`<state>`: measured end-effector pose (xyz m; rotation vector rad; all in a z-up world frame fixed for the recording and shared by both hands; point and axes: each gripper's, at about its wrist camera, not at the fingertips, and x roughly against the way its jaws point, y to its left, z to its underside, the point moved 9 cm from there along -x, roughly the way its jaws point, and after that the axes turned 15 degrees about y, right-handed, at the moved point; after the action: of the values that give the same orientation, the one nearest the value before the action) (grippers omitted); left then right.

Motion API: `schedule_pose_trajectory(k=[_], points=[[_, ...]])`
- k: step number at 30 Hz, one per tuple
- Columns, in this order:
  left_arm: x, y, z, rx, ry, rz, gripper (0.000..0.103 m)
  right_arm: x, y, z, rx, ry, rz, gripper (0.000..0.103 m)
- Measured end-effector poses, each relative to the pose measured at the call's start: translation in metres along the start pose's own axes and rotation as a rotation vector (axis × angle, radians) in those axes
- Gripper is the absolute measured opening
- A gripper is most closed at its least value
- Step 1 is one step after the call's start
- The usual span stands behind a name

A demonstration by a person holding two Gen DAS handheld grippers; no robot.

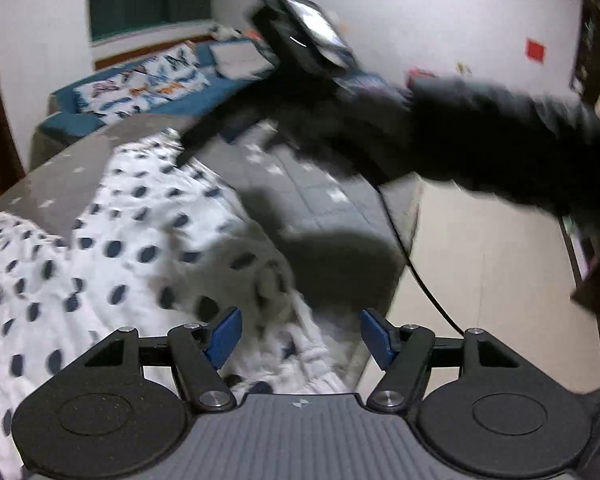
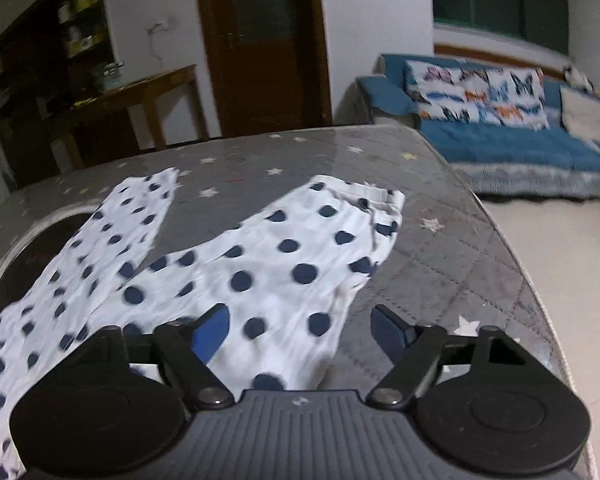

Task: Fold clothes
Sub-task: 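Close both grippers on the pants waistband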

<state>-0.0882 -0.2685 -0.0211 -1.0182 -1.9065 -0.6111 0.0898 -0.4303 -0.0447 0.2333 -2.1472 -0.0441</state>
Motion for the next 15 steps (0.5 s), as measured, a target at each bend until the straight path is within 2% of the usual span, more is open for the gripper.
schedule_pose_trajectory(k=[2,4,7,8,9,10,13,15], points=[[-0.01,-0.008,0.0,-0.037,0.025,-0.009,0.059,-0.009,-0.011,-0.007,-0.031,0.01,0.008,0.07],[-0.019,-0.007,0.002,-0.042,0.049,-0.027,0.057,-0.015,-0.021,-0.014,-0.058,0.014,0.012,0.069],[-0.023,-0.003,0.003,-0.045,0.058,-0.036,0.048,-0.027,-0.035,-0.028,-0.087,0.017,0.024,0.064],[-0.024,-0.002,0.003,-0.046,0.057,-0.033,0.035,-0.032,-0.039,-0.034,-0.094,0.019,0.031,0.063],[-0.024,-0.001,0.002,-0.046,0.057,-0.031,0.03,-0.036,-0.043,-0.039,-0.101,0.021,0.035,0.062],[-0.025,0.002,0.002,-0.036,0.058,-0.02,0.022,-0.042,-0.046,-0.045,-0.11,0.024,0.035,0.06],[-0.023,0.01,0.0,0.014,0.049,0.021,0.014,-0.058,-0.054,-0.06,-0.134,0.033,0.036,0.057],[-0.018,0.016,-0.003,0.052,0.031,0.051,0.013,-0.069,-0.061,-0.071,-0.152,0.036,0.048,0.056]])
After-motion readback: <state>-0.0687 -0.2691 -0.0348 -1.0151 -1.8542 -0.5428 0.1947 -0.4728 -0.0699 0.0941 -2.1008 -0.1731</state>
